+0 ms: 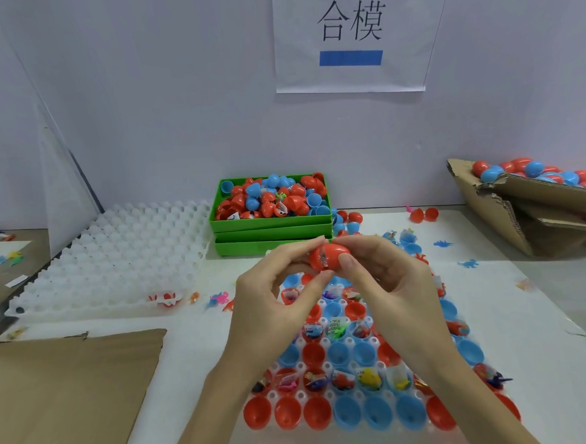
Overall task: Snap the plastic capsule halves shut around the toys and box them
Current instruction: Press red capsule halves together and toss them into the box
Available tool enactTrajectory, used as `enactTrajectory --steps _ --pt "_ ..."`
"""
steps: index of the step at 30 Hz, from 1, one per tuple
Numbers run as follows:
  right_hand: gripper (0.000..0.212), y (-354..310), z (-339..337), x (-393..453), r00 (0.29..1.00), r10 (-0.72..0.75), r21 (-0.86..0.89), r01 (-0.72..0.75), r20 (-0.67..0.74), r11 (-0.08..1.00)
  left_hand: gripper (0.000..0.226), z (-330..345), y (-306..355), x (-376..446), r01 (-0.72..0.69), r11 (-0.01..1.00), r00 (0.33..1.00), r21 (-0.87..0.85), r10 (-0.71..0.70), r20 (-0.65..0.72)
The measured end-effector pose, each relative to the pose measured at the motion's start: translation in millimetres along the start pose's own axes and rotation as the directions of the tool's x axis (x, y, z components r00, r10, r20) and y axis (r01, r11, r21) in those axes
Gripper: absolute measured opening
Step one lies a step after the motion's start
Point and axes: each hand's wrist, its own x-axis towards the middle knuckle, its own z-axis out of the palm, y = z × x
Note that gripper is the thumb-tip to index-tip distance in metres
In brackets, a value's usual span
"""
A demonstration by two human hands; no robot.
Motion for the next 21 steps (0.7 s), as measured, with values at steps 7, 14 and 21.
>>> enactTrajectory --steps 7,14,21 --pt "0.021 -3.4 -0.3 -0.2 0.998 -0.051 -0.025 0.052 0.039 0.998 0.042 -3.2 0.1 1.9 -0.047 0.999 0.997 -0.002 0.047 -0.060" --pt "0.017 -1.1 -1.0 -0.7 1.000 0.000 -0.007 0.000 0.005 1.000 0.045 -1.7 1.8 3.2 0.009 0.999 1.000 -0.037 -0.010 -0.028" --pt "0.018 -2.5 -3.5 0.6 0.998 -0.054 -0.047 0.056 0.044 0.997 0.046 -4.7 4.1 3.3 -0.021 0.999 0.999 0.027 0.021 -0.028"
